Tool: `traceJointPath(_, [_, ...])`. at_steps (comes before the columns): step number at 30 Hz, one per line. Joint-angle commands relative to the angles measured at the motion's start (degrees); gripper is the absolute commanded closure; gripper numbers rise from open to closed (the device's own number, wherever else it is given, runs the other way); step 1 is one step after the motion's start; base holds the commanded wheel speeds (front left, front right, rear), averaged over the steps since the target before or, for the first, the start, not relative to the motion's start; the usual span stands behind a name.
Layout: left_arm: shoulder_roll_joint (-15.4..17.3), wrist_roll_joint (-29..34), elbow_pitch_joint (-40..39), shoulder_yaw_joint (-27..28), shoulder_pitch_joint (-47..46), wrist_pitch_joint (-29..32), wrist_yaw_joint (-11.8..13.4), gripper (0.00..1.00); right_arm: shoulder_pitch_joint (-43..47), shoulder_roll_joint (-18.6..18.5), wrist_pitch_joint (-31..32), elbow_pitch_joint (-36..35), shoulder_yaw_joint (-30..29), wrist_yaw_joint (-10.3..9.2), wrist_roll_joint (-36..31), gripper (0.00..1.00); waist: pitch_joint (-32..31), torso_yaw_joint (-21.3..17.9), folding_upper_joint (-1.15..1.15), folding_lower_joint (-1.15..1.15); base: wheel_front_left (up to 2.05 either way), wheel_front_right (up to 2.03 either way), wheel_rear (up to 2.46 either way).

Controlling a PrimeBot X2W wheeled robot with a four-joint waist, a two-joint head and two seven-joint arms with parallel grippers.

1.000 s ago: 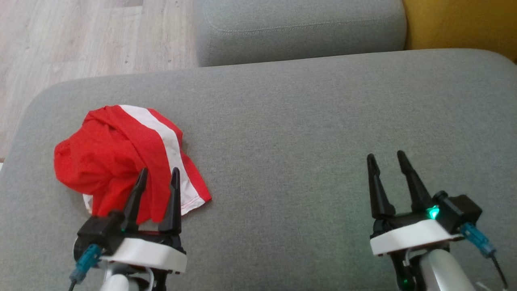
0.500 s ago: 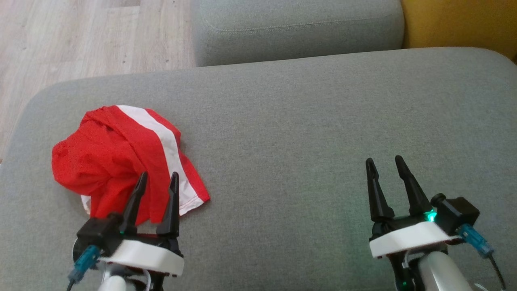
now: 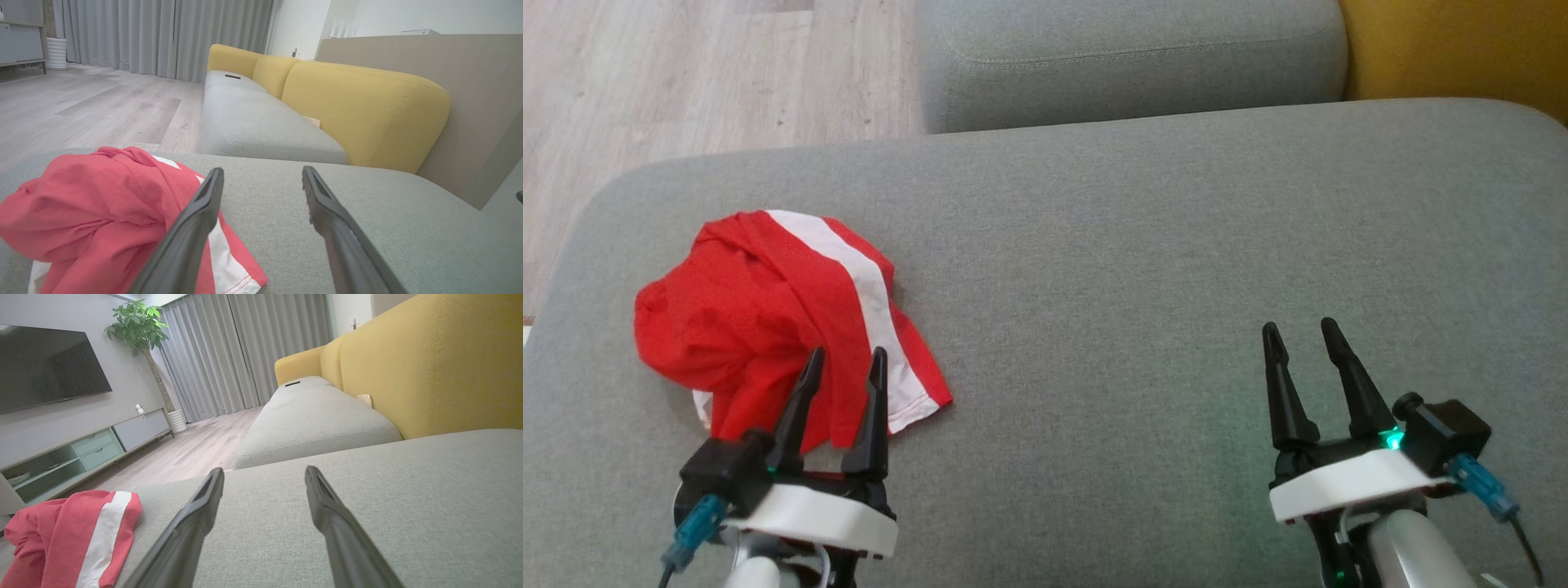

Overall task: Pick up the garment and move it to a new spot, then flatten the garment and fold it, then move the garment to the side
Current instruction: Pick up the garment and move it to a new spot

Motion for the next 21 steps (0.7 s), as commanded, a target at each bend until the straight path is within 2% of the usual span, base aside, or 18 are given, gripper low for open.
traceJointPath(1, [-0.18,-0.25,-1.88,2.04,-2.49,-0.70,0.16,0.00,-2.73,-0.38,-0.61,-1.57,1.39,-0.04,0.18,0.00,-0.01,0.24,0.00,0.00,0.00,0.00,0.00])
traceJointPath(12, [-0.18,0.50,-1.94,3.76,-2.15,-0.70,0.87,0.00,-2.93,-0.38,-0.61,-0.98,4.33,-0.04,1.28,0.00,-0.44,5.17,0.00,0.00,0.00,0.00,0.00])
traceJointPath(21, [-0.18,1.23,-1.80,6.28,-2.07,-0.70,0.33,0.00,-2.82,-0.38,-0.61,-0.24,7.99,-0.04,3.16,0.00,-1.05,10.95,0.00,0.00,0.00,0.00,0.00])
